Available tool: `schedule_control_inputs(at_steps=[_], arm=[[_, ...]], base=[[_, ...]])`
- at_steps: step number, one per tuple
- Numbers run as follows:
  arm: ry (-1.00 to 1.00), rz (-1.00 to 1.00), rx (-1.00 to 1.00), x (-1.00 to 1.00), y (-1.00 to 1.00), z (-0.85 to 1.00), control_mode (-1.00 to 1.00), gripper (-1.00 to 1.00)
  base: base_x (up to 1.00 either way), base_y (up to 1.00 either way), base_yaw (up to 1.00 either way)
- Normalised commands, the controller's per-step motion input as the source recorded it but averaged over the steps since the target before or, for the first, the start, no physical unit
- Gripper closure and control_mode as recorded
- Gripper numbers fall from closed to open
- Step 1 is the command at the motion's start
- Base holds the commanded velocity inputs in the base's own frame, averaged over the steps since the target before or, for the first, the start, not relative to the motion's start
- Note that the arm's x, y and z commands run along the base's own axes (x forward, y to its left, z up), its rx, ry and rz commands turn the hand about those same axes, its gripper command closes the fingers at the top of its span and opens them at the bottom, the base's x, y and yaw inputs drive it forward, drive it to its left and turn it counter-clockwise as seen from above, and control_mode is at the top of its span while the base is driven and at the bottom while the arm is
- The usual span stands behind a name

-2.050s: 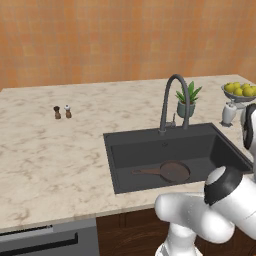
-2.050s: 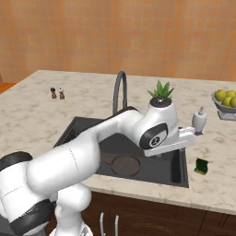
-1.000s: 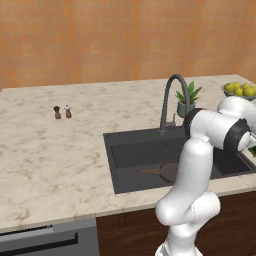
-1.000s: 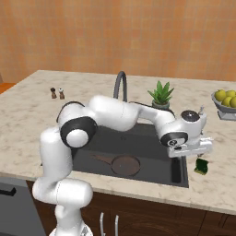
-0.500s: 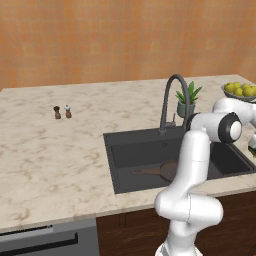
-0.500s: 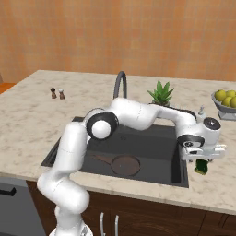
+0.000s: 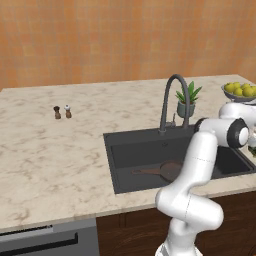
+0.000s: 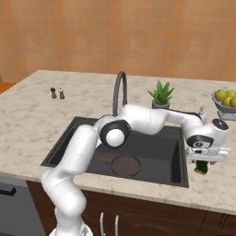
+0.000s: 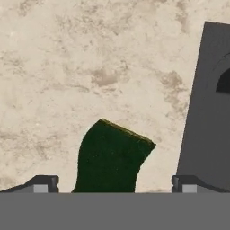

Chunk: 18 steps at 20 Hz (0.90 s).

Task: Pick the pan and sponge and place them into the sink. Then turn on the water.

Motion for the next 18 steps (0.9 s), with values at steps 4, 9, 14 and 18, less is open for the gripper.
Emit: schedule_control_inputs(at_steps=[4, 9, 14, 18], arm=[[0.01, -0.1, -0.01, 0.34, 0.03, -0.44, -1.0, -1.0], [0.0, -0.07, 0.0, 0.27, -0.24, -0.44, -1.0, -1.0], [0.0, -0.05, 0.0, 0.06, -0.42, -0.41, -1.0, -1.0], [0.01, -0.12, -0.03, -0.06, -0.04, -0.61, -1.0, -1.0]], base=[[0.0, 0.0, 0.0], [0.0, 0.0, 0.0], [0.0, 0.0, 0.0], [0.0, 0.0, 0.0]])
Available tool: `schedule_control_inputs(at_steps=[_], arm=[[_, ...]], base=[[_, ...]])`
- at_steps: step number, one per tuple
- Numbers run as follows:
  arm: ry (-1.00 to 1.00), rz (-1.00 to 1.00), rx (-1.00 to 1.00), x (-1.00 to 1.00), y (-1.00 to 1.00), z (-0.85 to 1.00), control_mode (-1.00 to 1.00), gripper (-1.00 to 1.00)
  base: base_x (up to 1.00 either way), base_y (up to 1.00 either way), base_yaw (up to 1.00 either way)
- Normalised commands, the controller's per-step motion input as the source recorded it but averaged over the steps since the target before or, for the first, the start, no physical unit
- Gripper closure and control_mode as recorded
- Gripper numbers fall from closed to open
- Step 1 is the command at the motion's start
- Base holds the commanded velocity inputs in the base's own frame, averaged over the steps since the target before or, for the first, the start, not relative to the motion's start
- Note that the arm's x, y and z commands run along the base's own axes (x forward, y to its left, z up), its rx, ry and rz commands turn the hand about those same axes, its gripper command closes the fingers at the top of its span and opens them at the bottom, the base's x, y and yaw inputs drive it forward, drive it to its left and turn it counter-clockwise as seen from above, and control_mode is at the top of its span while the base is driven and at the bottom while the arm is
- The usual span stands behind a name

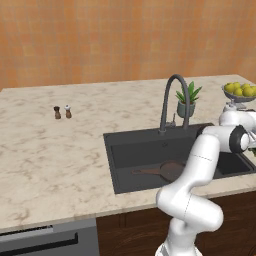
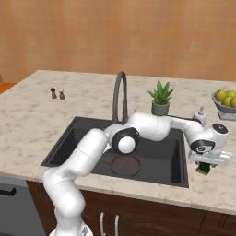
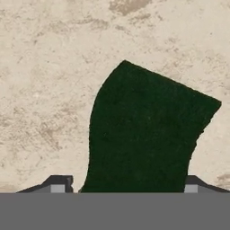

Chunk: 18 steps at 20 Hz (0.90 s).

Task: Pick the pan and sponge and place them into the sink. Then turn on the water.

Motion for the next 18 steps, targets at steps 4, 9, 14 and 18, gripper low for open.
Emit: schedule_control_inputs(at_steps=[4, 9, 14, 18], arm=[[0.15, -0.19, -0.14, -0.11, 0.28, -0.92, -1.0, 1.0], [0.21, -0.25, -0.22, -0.23, 0.69, -0.95, -1.0, 1.0], [0.23, -0.25, -0.07, -0.28, 0.44, -0.96, -1.0, 1.0], [0.09, -0.12, 0.05, -0.61, 0.1, -0.31, -1.0, 1.0]], base=[[0.0, 0.0, 0.0], [0.0, 0.0, 0.0], [0.0, 0.0, 0.0], [0.0, 0.0, 0.0]])
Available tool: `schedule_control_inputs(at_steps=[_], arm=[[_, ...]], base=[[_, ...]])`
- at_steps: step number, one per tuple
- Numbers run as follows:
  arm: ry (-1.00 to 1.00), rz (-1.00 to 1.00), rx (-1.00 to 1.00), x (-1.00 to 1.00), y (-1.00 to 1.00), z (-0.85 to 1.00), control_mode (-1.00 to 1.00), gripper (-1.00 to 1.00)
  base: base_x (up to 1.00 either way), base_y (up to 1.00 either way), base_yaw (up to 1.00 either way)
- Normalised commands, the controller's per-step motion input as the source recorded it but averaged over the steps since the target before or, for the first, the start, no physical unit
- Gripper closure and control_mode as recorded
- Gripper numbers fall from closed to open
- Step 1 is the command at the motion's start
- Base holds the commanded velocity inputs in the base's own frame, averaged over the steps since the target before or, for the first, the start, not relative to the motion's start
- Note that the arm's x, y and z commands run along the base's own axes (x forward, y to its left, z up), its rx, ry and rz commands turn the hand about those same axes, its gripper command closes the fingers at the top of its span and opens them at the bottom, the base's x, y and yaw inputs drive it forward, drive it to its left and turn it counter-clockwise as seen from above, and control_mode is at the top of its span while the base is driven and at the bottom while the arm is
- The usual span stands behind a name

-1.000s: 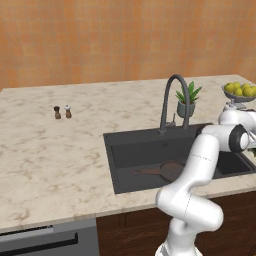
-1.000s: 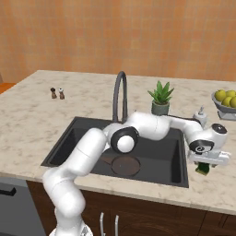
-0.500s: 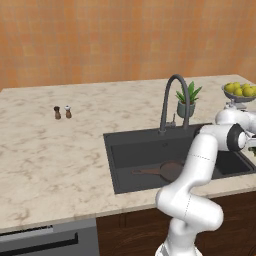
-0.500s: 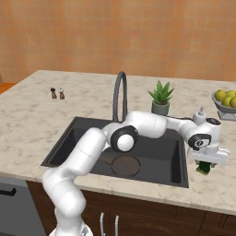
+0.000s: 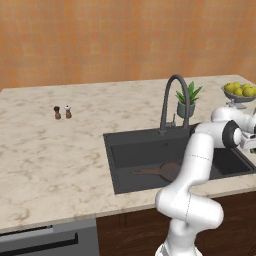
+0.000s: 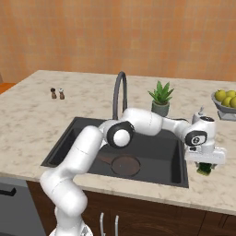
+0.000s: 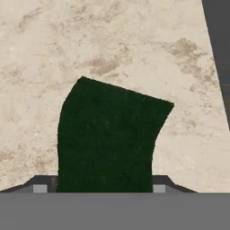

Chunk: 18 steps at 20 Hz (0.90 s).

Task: Pick the pan and sponge and place them into the sink. Then turn on the water.

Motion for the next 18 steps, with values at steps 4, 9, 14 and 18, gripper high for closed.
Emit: schedule_control_inputs(at_steps=[4, 9, 14, 18], arm=[[0.13, -0.02, 0.16, -0.76, 0.06, 0.08, -1.0, 1.0], [0.03, 0.0, 0.08, -0.65, 0.56, 0.37, -1.0, 1.0], [-0.17, 0.0, 0.0, -0.55, 0.99, 0.57, -1.0, 1.0], [-0.35, 0.0, -0.02, -0.5, 1.0, 0.49, -1.0, 1.0]], base=[[0.0, 0.0, 0.0], [0.0, 0.0, 0.0], [0.0, 0.0, 0.0], [0.0, 0.0, 0.0]])
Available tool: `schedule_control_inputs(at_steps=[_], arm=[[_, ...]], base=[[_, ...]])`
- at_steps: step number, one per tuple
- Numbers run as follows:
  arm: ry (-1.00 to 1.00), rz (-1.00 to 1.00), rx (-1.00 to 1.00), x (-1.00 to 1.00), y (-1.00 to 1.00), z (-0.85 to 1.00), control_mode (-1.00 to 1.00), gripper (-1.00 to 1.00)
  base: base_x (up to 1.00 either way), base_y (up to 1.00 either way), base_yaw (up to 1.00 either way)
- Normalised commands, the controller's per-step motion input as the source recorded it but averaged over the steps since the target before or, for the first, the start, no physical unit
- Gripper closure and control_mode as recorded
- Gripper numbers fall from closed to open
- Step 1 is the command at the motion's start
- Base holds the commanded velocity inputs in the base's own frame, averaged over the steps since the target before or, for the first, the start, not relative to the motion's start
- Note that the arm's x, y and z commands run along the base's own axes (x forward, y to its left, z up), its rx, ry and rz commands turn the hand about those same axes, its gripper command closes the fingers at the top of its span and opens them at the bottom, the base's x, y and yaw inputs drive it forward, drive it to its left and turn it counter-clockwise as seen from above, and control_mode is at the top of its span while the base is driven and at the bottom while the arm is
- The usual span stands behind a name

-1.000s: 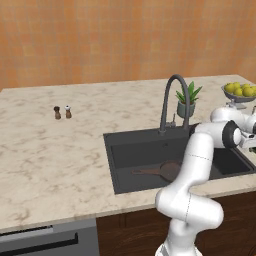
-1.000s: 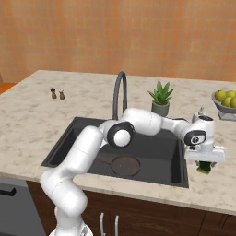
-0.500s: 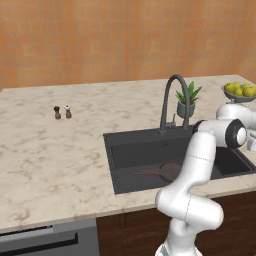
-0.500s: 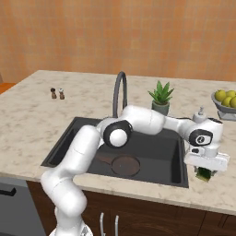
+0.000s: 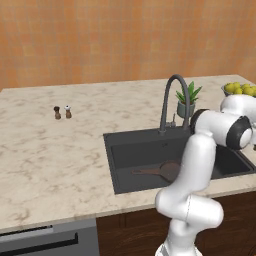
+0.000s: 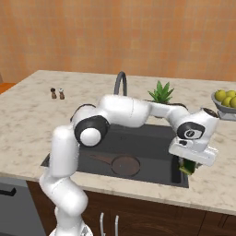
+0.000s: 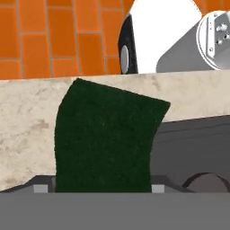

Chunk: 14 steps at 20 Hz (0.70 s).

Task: Pick the pan and sponge and place them into the sink. Then turn on the water.

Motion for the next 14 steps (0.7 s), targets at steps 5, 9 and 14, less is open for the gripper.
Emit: schedule_control_inputs(at_steps=[5, 9, 14], arm=[[-0.11, 0.28, -0.1, -0.28, 1.0, 0.39, -1.0, 1.0], [0.0, 0.52, -0.2, -0.17, 1.0, 0.52, -1.0, 1.0], [-0.02, 0.56, -0.2, -0.2, 1.0, 0.38, -1.0, 1.0]], base=[[0.0, 0.0, 0.0], [0.0, 0.0, 0.0], [0.0, 0.0, 0.0]])
